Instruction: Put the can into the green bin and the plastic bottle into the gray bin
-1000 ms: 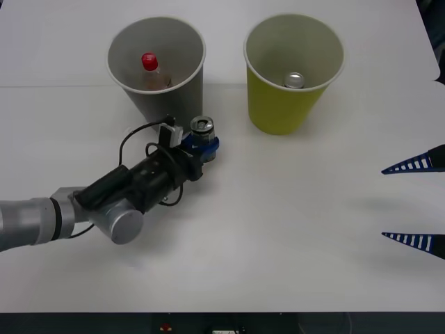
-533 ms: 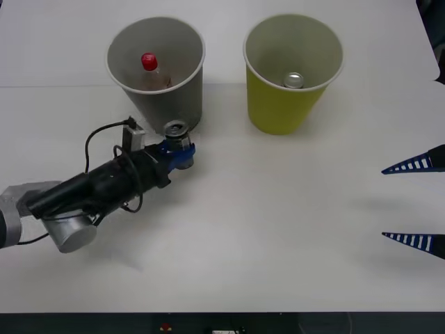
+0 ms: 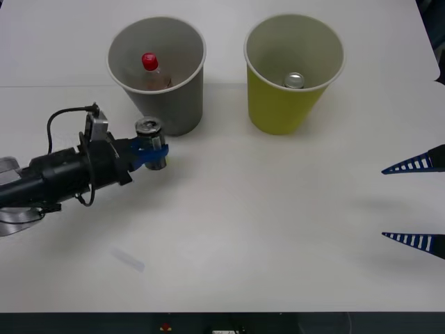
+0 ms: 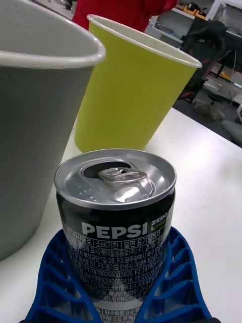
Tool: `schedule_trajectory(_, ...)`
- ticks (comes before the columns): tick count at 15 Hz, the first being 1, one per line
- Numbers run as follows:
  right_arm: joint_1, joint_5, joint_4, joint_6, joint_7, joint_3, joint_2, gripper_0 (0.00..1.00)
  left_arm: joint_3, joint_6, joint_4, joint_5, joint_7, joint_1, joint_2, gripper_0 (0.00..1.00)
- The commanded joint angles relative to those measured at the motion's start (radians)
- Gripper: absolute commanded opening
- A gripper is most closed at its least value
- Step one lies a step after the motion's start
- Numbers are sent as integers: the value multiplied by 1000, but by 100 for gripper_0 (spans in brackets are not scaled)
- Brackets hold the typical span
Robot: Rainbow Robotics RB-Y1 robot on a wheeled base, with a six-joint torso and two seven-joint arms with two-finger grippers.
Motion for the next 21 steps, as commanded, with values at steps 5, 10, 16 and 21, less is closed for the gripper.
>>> schedule_trajectory(5,0,0,0,0,0,0,0,100,237,-33,-57,-501,522,18,0,0)
schedule_trajectory(10,0,0,0,0,0,0,0,100,329,-55,-149,-733,792,18,-1,0)
schedule_trajectory(16,0,0,0,0,0,0,0,100,434,-38,-290,-1018,1126,18,-16,0)
schedule_trajectory(21,0,0,0,0,0,0,0,100,517,-38,-392,-1346,1482,-2,-79,0)
